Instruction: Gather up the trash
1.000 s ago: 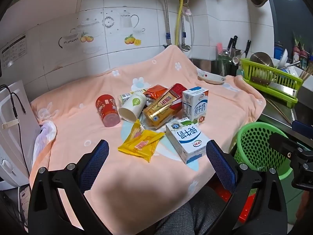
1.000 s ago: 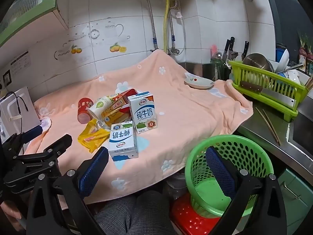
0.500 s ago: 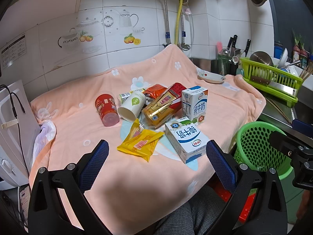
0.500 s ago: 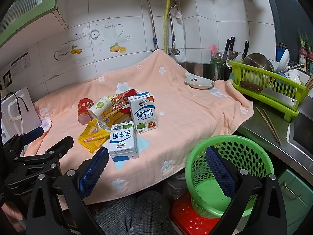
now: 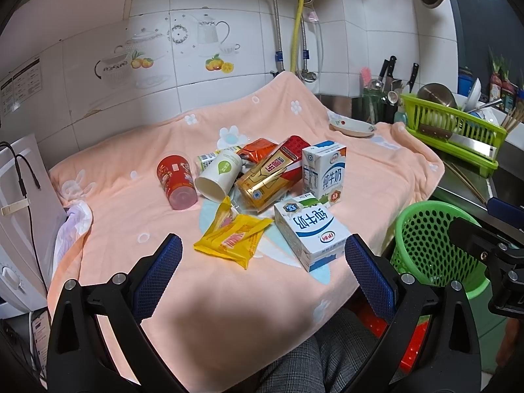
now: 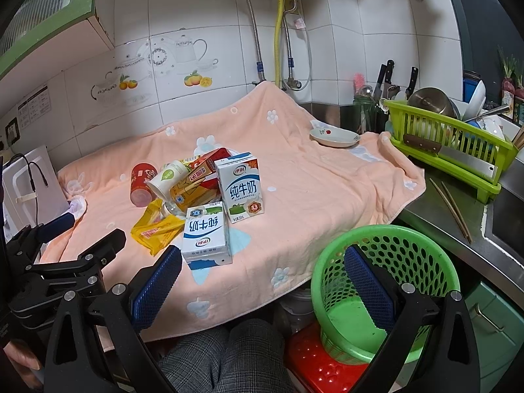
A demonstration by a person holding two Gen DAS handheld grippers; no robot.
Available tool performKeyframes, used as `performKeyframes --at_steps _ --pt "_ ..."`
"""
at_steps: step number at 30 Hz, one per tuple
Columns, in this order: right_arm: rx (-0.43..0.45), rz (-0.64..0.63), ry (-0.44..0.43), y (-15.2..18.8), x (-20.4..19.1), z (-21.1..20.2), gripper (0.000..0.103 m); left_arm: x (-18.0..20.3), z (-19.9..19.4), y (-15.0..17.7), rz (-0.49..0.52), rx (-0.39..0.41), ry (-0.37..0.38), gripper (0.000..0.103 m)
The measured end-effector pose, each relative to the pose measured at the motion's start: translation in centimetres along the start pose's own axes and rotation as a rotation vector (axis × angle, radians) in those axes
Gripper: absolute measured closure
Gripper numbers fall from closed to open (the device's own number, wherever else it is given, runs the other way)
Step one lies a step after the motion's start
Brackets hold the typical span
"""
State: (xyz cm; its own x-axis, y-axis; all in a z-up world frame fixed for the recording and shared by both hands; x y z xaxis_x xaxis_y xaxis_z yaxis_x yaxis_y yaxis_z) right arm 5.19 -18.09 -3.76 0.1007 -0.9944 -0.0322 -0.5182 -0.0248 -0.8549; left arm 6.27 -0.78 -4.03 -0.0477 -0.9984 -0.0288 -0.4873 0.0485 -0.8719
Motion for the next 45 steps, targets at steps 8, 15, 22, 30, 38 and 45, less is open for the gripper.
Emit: performKeyframes --at_steps 8,15,22,30,38,45 --pt "-0.001 0.001 0.001 0.05 -0.05 0.08 0.007 0.07 0.05 0.08 -0.002 -0.001 -0.001 0.005" --pt "-0.001 0.001 0.001 0.05 0.01 0.1 0.007 0.14 0.16 0.19 0.002 -0.003 0.0 0.005" --pt "-0.001 0.0 0.002 0.11 -0.07 0.18 0.007 0.14 0.21 0.19 0.0 -0.006 0.0 0.005" --pt "-0.002 0.0 0.002 0.1 -0.06 0.19 0.007 0.15 0.26 0.24 0.0 -0.008 0.001 0.005" --pt "-0.002 0.0 0.001 0.09 -0.06 0.25 0.007 0.12 0.24 0.25 0.0 -0.007 0.0 0.005" --pt "-0.004 0.001 -0.001 0.23 -0.21 0.45 0.007 0.07 0.38 0.54 0.001 -0.011 -0.002 0.005"
Point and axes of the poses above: each gripper's, at about its wrist camera, not at the fingertips, and z roughly the way its jaws point, x to its right, y to its underside, the point moved 7 cm from there along z, roughly the way its jaws point, and after that the axes turned 3 degrees about -z, right-handed, at the moved point
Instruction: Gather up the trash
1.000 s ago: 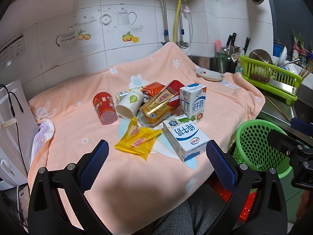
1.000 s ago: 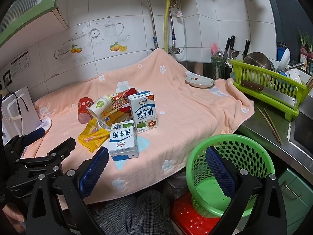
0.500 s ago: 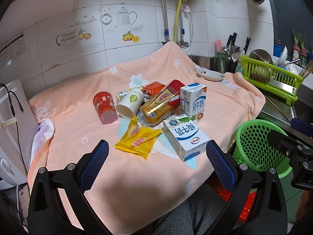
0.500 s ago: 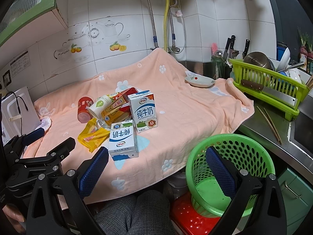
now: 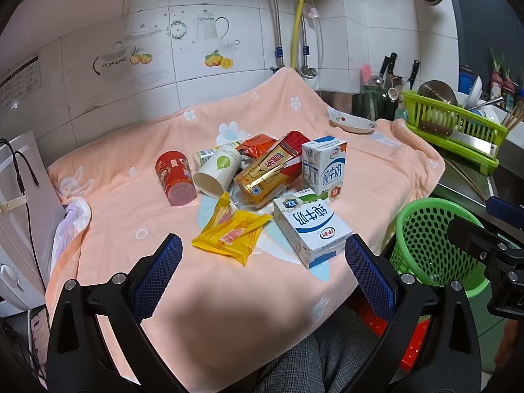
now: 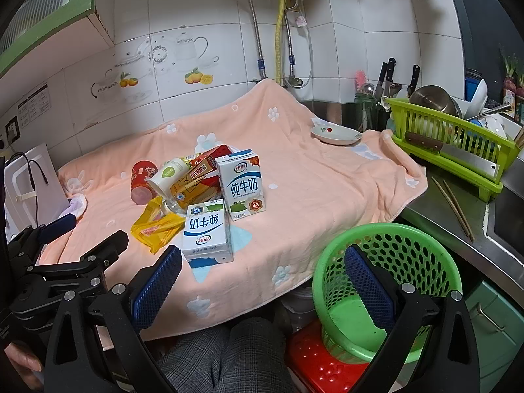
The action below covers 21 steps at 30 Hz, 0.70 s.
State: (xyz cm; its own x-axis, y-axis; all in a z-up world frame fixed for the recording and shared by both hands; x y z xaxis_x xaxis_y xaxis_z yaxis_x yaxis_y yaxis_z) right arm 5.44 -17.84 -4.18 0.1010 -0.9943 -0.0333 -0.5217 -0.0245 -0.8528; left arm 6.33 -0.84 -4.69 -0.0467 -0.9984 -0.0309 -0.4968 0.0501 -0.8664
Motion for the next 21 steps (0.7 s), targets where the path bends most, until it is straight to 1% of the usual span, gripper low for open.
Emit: performKeyframes --at_steps 10,15,21 --pt "-0.002 -0.001 0.0 0.0 0.0 0.1 0.007 -0.1 0.6 0.2 -0.004 -0.018 -0.004 0.005" --pt "-0.009 -0.008 0.008 0.5 -0.2 0.9 0.007 -0.2 0.9 0.1 -0.006 -0.027 -0.007 0.005" --pt "-0.018 -0.012 -0.002 0.6 -0.1 1.5 0.007 -0.4 1.6 0.0 -0.013 -0.042 -0.017 0.005"
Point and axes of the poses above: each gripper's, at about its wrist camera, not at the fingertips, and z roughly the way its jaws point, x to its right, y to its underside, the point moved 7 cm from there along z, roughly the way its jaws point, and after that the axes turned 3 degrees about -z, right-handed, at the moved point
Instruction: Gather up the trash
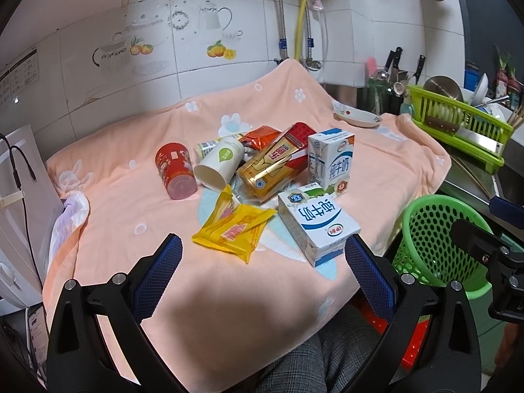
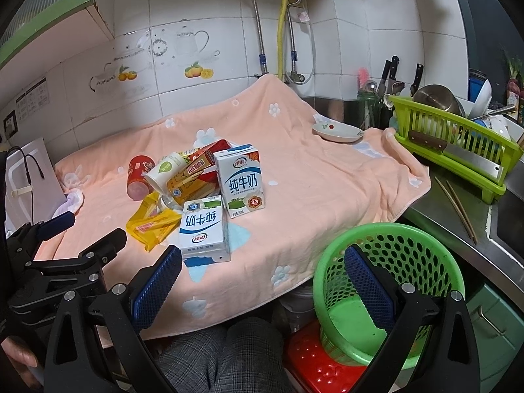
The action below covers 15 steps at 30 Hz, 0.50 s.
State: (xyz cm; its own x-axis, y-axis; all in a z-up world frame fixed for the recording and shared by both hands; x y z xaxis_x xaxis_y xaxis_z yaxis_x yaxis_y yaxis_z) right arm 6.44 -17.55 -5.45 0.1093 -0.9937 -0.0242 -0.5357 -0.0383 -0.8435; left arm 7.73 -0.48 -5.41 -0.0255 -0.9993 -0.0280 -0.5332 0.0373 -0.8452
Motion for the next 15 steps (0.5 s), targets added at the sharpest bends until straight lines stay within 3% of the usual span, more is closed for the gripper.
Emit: performKeyframes --at_steps 15 --pt "-0.035 -0.018 -0.026 -0.4 -0.3 2.1 0.007 -0.3 1.6 -0.4 0.003 -0.017 -0.018 0.005"
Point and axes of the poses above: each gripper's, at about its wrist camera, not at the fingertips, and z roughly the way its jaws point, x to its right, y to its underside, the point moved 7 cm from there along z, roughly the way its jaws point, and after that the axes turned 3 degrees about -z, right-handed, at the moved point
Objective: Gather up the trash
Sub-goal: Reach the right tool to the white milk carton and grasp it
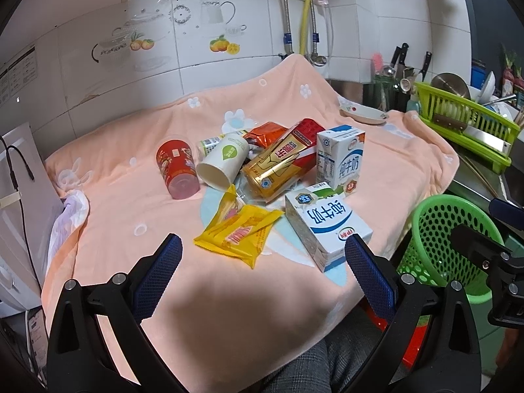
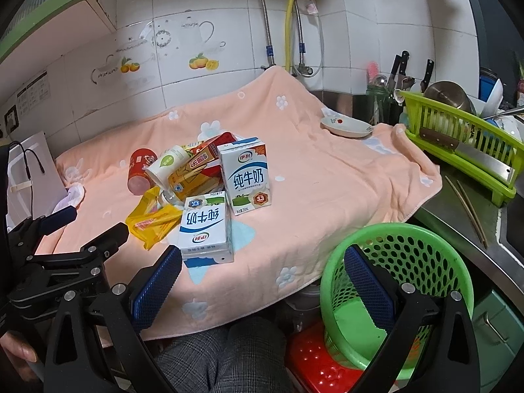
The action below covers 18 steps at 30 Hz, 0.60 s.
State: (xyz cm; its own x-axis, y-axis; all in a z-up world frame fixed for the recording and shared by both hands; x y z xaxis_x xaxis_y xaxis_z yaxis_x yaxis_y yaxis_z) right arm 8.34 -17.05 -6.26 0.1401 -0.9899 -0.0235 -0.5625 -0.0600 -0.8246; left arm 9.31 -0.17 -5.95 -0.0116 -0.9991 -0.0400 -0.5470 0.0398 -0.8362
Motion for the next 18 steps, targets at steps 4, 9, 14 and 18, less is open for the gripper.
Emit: performKeyframes --at_steps 4,9,14,18 --pt "-0.01 -0.002 -0.011 -0.2 -0.1 0.7 0.007 -0.6 0.6 -0.3 -0.006 -0.005 -0.013 0.005" --pt "-0.027 -0.022 -0.032 -0.7 -0.7 1.9 0.007 -1.7 1.6 -0.7 -0.024 -0.018 -0.032 0.005" --pt "-0.051 -0.033 -0.055 -1.0 -1.1 3.2 0.007 -2.5 2.6 -0.7 -0.035 -0.04 -0.047 0.005" --pt "-0.076 -0.043 -0.078 -1.2 -1.7 4.5 0.007 -3.5 3.6 -0.7 -0.048 -0.059 -0.059 0.005"
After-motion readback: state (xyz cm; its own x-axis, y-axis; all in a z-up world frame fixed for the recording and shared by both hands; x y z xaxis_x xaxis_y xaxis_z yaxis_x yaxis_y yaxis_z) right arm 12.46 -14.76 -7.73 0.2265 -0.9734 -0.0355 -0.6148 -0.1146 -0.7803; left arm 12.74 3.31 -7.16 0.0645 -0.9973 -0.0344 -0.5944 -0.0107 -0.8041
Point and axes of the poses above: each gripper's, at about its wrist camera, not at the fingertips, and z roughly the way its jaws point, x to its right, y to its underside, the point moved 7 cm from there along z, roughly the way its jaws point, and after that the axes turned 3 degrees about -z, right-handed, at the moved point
